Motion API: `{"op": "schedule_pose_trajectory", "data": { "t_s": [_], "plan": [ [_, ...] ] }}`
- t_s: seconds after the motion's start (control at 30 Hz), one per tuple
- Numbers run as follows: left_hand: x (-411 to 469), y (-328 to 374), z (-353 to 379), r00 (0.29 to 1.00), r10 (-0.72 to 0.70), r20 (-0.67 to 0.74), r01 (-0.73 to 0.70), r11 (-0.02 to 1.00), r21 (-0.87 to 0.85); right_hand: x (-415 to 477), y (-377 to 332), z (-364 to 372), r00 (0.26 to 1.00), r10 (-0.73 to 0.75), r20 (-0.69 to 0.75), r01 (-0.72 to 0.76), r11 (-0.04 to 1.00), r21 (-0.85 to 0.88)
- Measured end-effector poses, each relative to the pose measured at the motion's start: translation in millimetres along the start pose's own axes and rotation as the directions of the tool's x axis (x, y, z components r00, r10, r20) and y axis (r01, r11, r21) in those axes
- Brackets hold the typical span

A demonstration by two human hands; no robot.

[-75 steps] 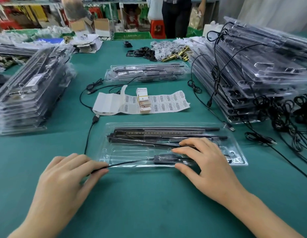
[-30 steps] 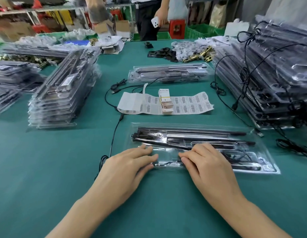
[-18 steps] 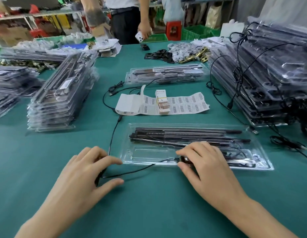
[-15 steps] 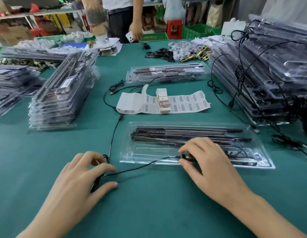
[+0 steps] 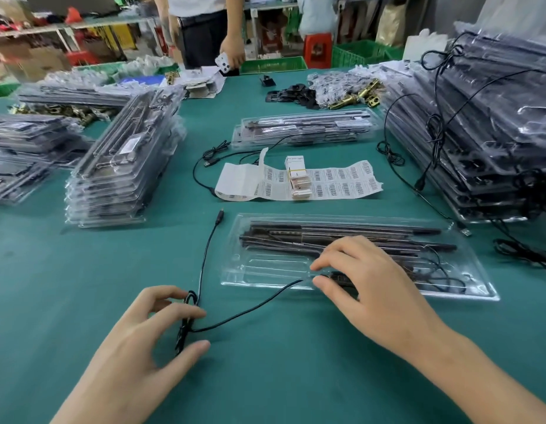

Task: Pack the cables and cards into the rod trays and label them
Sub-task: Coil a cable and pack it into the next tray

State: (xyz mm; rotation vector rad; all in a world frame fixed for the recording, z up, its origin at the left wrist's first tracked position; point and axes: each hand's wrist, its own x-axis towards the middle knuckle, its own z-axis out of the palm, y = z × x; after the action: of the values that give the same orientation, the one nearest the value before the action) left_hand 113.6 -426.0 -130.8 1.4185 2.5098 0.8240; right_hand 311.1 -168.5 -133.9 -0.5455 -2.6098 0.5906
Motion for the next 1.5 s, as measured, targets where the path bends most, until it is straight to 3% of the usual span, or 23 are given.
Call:
{"op": "schedule_pose_trajectory", "data": {
  "t_s": [0.13,0.27,0.33,0.43,0.5,0.67,0.87,1.13,1.4,1.5],
  "plan": [
    [16.2,31.2,12.1,0.986,0.165,-0.037,-0.159,0.977,0.145,-2.9,6.3,3.9,0.997,0.018,0.069,-0.016,0.999,-0.029],
    [57.2,81.7,54.7,0.92,0.368,0.133,-0.388,0.901,0.195,-1.4,19.0,-4.6,0.982,0.153,0.113,-0.171,0.969,0.176],
    [71.7,91.6,71.0,0.919,0.345,0.189,-0.379,0.907,0.184,-3.4,28.8,-12.1,0.981,0.172,0.087,-0.186,0.962,0.202],
    [77.8,89.6,74.0,0.918,0.344,0.199,-0.384,0.895,0.225,-11.0,41.8,-20.4,0.991,0.132,-0.025,-0.134,0.983,-0.122],
    [77.8,88.8,73.9,0.918,0.341,0.2,-0.384,0.89,0.245,-13.1,42.9,-24.3,0.992,0.127,-0.015,-0.127,0.97,-0.207],
    [82.5,89.8,77.0,0.915,0.36,0.183,-0.4,0.868,0.293,-9.1,35.6,-19.0,0.997,0.036,0.064,-0.021,0.974,-0.224],
    [81.0,87.8,89.1,0.915,0.402,0.026,-0.391,0.873,0.292,-5.1,32.5,-6.5,0.994,0.111,-0.005,-0.11,0.967,-0.23],
    [80.5,87.3,109.8,0.885,0.457,-0.085,-0.397,0.838,0.375,-5.8,35.6,-4.0,0.999,0.041,-0.029,-0.049,0.931,-0.362],
    [78.9,88.4,105.8,0.883,0.466,-0.061,-0.4,0.813,0.422,-11.0,30.7,-7.3,0.996,0.081,-0.028,-0.086,0.945,-0.315],
    [77.0,88.5,105.5,0.884,0.467,-0.023,-0.41,0.798,0.442,-6.2,29.0,-10.4,0.993,0.113,0.033,-0.095,0.937,-0.337]
  ]
}}
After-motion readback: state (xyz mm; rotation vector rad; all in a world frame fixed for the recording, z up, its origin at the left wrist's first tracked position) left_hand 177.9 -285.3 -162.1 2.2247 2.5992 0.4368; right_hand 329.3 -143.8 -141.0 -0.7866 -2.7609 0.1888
